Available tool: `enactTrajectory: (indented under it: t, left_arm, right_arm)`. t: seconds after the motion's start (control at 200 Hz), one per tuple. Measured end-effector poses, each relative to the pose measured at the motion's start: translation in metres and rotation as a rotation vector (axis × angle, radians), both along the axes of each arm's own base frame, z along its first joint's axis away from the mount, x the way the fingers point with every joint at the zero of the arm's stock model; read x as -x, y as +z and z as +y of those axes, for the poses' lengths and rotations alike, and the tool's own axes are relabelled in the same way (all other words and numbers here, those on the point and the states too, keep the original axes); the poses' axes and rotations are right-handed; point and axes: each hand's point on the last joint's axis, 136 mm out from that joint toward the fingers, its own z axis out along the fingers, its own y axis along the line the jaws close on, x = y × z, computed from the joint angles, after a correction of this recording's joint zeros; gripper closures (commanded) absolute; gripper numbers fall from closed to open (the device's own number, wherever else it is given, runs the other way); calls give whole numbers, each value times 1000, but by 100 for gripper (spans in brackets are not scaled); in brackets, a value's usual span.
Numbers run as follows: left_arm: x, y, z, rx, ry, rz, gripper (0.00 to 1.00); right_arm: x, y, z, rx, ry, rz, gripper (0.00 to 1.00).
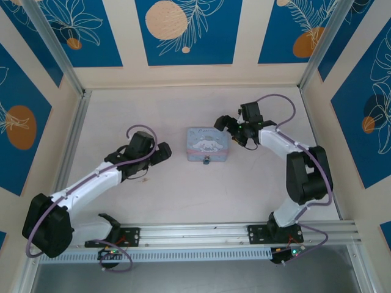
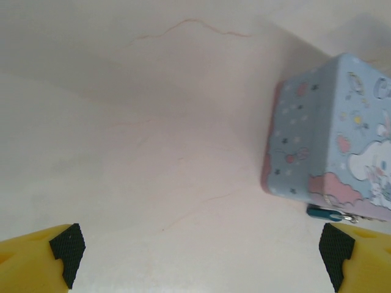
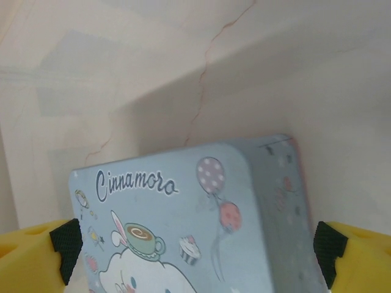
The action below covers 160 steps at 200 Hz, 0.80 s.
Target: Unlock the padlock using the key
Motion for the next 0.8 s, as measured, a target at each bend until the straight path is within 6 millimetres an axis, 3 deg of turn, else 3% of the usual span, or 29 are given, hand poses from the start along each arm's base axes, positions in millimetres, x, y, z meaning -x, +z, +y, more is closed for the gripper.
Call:
enactTrajectory:
  t: [0.145,0.265,0.37,0.435,0.575,0.685,0.8]
  left_arm:
    - [15,-9,14,29,116,78,0]
    - [33,-18,26,81,243,143,0]
    - [47,-25,39,115,377,197,3]
    - [53,-29,46,127,464,229,11]
    - [61,-35,58,124,592,265,19]
    - [59,-39,62,88,647,289,28]
    - [50,-47,61,52,691,316,45]
  right_arm:
    - [21,35,-10,51,-25,-89,1]
    - [40,54,7,80,46,-140,0]
    - [59,49,30,84,148,-136,2]
    - [76,39,43,67,218,-118,6]
    - [111,18,62,5,334,-67,10]
    - [127,13,76,-40,403,-44,12]
    - [135,18,88,-81,455,-52,14]
